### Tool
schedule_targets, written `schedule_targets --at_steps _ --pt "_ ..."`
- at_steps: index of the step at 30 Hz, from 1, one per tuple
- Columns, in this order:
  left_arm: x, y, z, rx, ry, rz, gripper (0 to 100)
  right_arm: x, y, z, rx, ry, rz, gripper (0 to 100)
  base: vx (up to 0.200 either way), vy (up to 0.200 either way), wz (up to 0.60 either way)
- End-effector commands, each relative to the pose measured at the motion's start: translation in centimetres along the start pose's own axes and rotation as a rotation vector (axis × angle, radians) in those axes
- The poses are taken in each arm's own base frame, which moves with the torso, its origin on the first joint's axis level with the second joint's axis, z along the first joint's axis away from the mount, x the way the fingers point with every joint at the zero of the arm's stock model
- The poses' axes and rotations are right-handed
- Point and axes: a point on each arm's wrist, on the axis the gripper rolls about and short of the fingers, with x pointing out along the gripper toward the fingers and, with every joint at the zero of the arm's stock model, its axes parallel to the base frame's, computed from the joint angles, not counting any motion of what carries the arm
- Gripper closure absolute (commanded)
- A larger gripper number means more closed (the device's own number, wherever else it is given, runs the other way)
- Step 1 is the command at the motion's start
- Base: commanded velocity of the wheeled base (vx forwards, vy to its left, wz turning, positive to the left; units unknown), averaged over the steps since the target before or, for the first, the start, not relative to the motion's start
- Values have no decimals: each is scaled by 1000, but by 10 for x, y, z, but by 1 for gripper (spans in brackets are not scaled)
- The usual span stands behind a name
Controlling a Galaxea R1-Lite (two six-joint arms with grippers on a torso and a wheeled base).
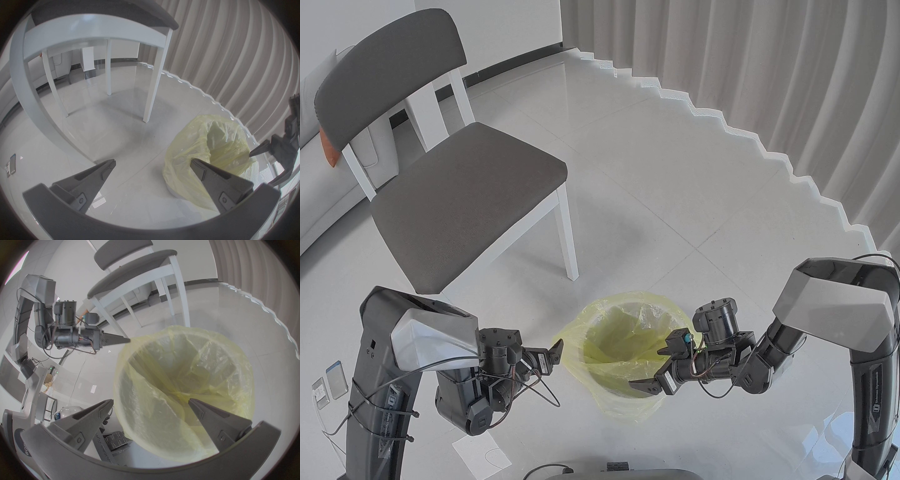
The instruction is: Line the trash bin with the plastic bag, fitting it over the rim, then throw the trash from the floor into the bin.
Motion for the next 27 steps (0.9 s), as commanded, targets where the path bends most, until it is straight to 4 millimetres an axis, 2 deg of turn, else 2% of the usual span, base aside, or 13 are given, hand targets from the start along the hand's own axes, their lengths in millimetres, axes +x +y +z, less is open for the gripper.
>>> schedule_targets --at_steps 1,13,17,19,22,27 --pt "-4 1 -5 1 13 0 0 8 -10 -2 4 14 -10 0 0 0 0" --pt "8 0 -23 17 38 -2 0 11 -8 -4 -7 30 -1 0 0 0 0" --pt "10 -2 -21 15 25 -7 0 12 -5 -5 -10 36 0 0 0 0 0" --pt "7 -1 -14 -11 2 -13 0 12 -3 -4 -14 33 3 0 0 0 0" --pt "1 -5 0 -144 -26 -40 0 13 -3 -4 -12 35 3 0 0 0 0" --pt "-2 4 4 -237 -17 -41 0 14 -4 -5 -11 38 4 0 0 0 0"
